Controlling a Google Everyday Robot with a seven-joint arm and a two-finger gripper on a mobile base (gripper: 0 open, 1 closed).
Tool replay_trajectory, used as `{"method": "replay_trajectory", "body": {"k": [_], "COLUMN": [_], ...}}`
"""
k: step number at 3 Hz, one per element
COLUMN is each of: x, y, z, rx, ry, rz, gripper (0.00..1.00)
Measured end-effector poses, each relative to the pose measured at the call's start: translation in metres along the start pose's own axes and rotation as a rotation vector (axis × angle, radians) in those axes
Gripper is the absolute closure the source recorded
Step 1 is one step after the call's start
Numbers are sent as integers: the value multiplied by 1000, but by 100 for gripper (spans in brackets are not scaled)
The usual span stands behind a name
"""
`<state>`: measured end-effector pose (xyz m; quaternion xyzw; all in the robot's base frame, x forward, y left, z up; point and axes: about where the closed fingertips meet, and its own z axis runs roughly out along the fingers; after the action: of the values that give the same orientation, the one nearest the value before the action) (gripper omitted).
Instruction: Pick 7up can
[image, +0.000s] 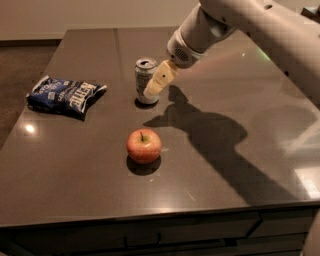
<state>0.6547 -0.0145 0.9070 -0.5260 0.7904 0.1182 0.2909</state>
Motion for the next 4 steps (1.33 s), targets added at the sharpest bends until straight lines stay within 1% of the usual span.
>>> {"method": "replay_trajectory", "body": {"k": [2, 3, 4], "x": [-15, -22, -27], "y": [-1, 1, 6], "z": [23, 28, 28], "rx": [-58, -88, -118], "ry": [-36, -49, -60], "rz": [16, 15, 5], "gripper": [0, 25, 57]}}
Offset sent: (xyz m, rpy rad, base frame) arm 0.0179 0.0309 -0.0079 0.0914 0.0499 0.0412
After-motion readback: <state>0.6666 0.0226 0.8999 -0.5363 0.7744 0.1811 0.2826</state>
